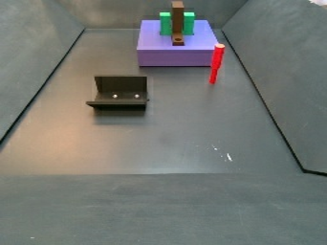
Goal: Pick up the blue object. Move up. Place the blue object on the fixture. Regrasp the blue object. Move to above the board. Insert the blue object.
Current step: Move to above the board.
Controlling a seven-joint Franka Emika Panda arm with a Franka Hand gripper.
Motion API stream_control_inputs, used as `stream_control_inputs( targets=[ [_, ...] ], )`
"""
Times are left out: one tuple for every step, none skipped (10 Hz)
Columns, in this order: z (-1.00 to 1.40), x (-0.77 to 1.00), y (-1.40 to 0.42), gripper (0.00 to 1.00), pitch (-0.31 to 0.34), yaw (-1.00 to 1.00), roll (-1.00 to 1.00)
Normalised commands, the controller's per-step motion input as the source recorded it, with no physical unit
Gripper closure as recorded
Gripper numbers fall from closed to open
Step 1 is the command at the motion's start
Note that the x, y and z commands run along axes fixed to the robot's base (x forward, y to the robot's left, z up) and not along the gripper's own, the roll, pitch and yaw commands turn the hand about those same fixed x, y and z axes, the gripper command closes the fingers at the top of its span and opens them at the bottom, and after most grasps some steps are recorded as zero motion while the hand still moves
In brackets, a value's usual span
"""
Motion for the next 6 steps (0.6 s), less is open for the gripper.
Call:
stream_control_inputs(
  targets=[
    [0.31,-1.00,-1.40,1.00,0.194,-0.18,-1.00],
    [0.32,-1.04,-1.40,1.00,0.186,-0.18,-1.00],
    [0.33,-1.11,-1.40,1.00,0.177,-0.16,-1.00],
    [0.30,-1.13,-1.40,1.00,0.187,-0.15,-1.00],
    [0.31,-1.10,-1.40,1.00,0.198,-0.14,-1.00],
    [0.18,-0.67,-0.84,1.00,0.206,-0.12,-1.00]
  ],
)
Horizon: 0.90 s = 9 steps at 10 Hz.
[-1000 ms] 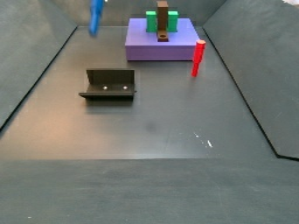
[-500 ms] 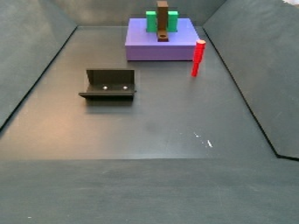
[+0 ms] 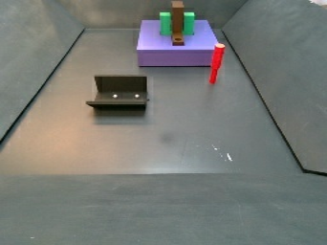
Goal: Pick up the blue object. Move up. Place the blue object on the fixture. Regrasp the blue object. Move to above the board. Insert the blue object.
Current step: Move to above the board, then insert the blue object.
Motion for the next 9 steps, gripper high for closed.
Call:
stream_control_inputs(
  targets=[
    [0.10,-0.39,-0.46,1.00,0.210,-0.10,-1.00],
    [0.04,-0.22,-0.24,1.00,0.206,-0.09,-1.00],
    [0.04,-0.15,-0.14,1.00,0.194,-0.07,-1.00],
    [0.01,-0.11,-0.06,1.00,0.170,-0.05,-1.00],
    [0.01,-0.08,-0.01,1.00,0.129,-0.04,-0.89],
    [0.00,-0.06,0.00,1.00,0.071,-0.02,-0.66],
    [0.00,-0.05,0.00,1.00,0.031,-0.01,-0.44],
    [0.00,-0.04,0.00,1.00,0.007,-0.01,-0.25],
    [-0.26,0.00,0.00,1.00,0.121,0.00,-0.26]
  ],
)
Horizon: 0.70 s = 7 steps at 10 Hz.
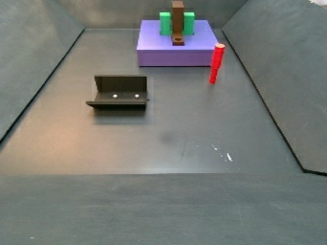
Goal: Pick up the blue object. Move up. Place the blue object on the fixture. Regrasp the blue object. Move to above the board. Insert the blue object.
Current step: Insert the blue object.
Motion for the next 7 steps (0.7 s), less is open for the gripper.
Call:
stream_control_inputs(
  targets=[
    [-0.27,-0.01,-0.01,1.00,0.147,0.00,-0.40],
    [0.01,-0.12,-0.36,1.00,0.179,0.00,-0.50],
    [0.00,-0.09,-0.47,1.00,0.187,0.00,-0.50],
    [0.00,-0.03,-0.56,1.00,0.199,0.01,-0.50],
    [-0.15,0.00,-0.72,1.00,0.186,0.00,-0.37],
    [-0.53,-0.01,-0.99,1.00,0.107,0.00,-0.11],
    [-0.68,-0.19,-0.95,1.00,0.006,0.00,-0.04]
  ],
)
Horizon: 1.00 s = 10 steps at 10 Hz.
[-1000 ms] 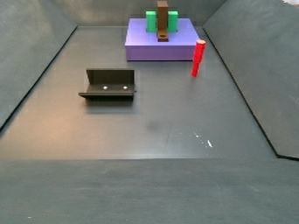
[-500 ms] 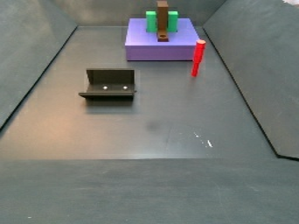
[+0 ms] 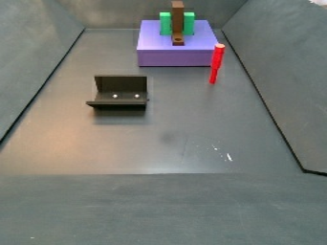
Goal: Pick up the blue object. Move up. Place the blue object on the fixture. Regrasp the blue object. Move to above the board. Insert the blue object.
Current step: Insert the blue object.
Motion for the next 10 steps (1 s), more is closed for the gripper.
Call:
stream_control_inputs(
  targets=[
    [-0.85,-0.19,-0.82,1.00,-0.021,0.05,0.00],
    [-0.87,-0.07,-0.89,1.00,-0.031,0.16,0.02],
    [-0.86,-0.05,-0.89,1.00,-0.027,0.19,0.03],
    [-0.88,-0.06,-0.75,1.00,-0.103,0.27,0.02],
    [-0.87,0.04,-0.43,1.00,-0.147,0.40,0.02],
    [-0.59,0.24,-0.29,1.00,-0.149,0.57,0.00],
    [0.03,0.25,-0.35,1.00,-0.100,0.51,0.24],
    [0.00,0.12,-0.14,1.00,-0.361,0.59,0.09],
    [0.00,0.08,-0.09,1.00,-0.423,0.60,0.04],
    [0.04,0.02,-0.06,1.00,-0.467,0.58,0.05]
  ],
)
